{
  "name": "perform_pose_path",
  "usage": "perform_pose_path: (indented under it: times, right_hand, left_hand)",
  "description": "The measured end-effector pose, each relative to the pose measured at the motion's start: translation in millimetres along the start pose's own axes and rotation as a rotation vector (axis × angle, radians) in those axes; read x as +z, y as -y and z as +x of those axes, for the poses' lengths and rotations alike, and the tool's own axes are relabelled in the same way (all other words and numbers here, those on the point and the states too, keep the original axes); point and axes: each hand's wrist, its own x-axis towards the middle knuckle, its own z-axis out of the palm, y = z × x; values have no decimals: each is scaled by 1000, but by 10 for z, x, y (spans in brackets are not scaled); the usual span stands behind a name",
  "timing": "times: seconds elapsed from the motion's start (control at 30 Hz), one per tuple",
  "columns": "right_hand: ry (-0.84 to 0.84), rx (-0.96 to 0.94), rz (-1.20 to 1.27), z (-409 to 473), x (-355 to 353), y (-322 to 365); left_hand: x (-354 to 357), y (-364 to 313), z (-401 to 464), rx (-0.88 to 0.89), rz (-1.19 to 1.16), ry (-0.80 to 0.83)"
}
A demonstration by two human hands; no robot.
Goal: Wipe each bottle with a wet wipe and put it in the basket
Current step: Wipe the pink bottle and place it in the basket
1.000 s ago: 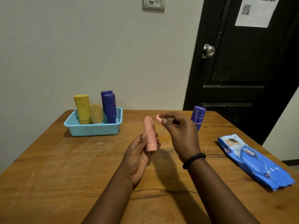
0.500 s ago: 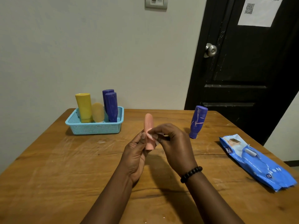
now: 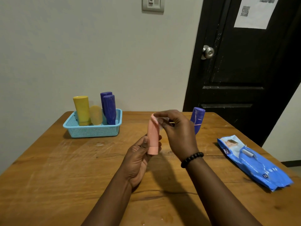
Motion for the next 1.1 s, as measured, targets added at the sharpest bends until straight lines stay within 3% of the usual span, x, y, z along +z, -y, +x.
perform_pose_path:
  times: [0.2,0.37,0.5,0.6,0.77,1.1]
  right_hand:
    - [14,-145,-16,-255,34,-95]
    - [167,-130,-185,-427,-21,-198]
    - [31,-19,31,-287,-52,-120]
    - [-52,-102,-71,-112,-9,-48]
    - [10,-225,-177,-167,76,-39]
    - [88,-21,64,-440,93,-108]
  left_hand:
    - [-11,-43,-15,41,-3,19]
    - [-32,-39,16,40,-39,-75]
    - [-2,-18,10,28,-39,-30]
    - [20,-8,-18,3,-9,16]
    - [-16,-7,-8,-6,96,-4]
    - [22,24,-10,23,-33,-70]
